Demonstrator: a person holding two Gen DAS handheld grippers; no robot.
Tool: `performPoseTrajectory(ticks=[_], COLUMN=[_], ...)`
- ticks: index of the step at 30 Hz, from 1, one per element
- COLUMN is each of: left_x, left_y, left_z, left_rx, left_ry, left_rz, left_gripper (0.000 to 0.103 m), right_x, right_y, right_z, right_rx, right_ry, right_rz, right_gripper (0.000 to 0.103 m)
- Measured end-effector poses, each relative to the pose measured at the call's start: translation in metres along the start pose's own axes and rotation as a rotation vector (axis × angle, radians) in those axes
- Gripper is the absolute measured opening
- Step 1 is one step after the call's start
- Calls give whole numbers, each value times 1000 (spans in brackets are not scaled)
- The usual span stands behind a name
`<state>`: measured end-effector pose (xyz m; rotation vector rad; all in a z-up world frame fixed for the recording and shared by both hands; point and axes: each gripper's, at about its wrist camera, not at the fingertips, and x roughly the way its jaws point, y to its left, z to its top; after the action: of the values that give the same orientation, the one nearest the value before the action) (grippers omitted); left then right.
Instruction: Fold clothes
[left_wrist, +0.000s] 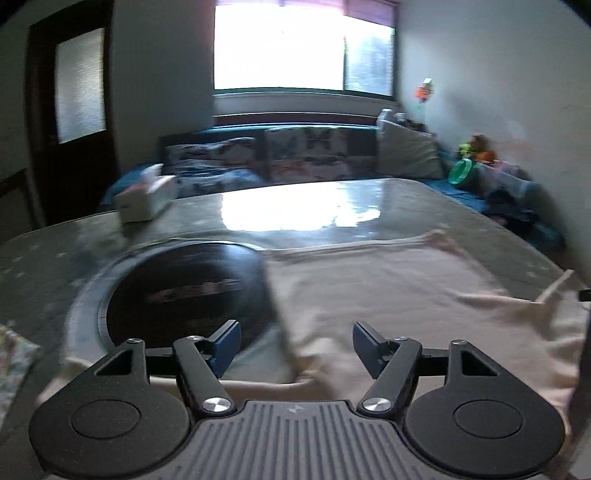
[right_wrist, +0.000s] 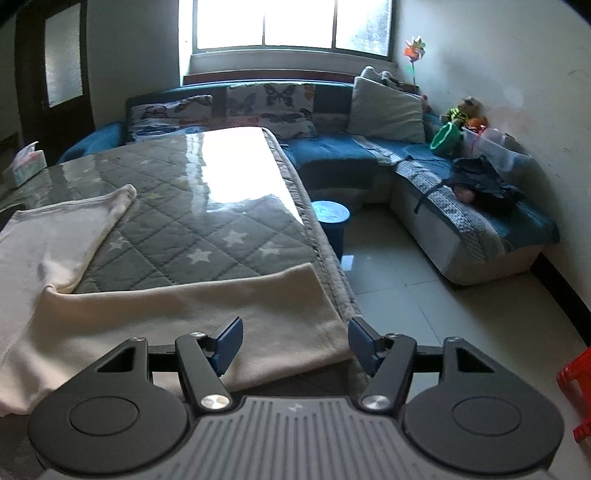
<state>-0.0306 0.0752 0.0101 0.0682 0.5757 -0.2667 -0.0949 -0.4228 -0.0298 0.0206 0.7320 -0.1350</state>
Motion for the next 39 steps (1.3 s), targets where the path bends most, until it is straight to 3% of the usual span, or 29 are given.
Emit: performPoseTrajectory(ticks=[6,13,30,37,39], left_x=[5,11,22,29,31], left_y=[-41,-80,-153,-170,-173], left_z=[4,6,2,-5,-7], left_rx=[42,90,186,225,236], left_ry=[0,12,69,99,107], left_rz=[-99,-181,-310,-324,-325], left_gripper=[76,78,83,83,83], right_x=[1,1,1,-2,-5], right_y=[0,1,-9,-7,-7], right_z=[-2,-3,-7,-8,-7], right_rx=[-2,-12,28,31,46], right_ry=[13,15,1,-2,-12], right_rz=[-3,-9,-19,27,43], right_gripper=[58,45,44,13,11])
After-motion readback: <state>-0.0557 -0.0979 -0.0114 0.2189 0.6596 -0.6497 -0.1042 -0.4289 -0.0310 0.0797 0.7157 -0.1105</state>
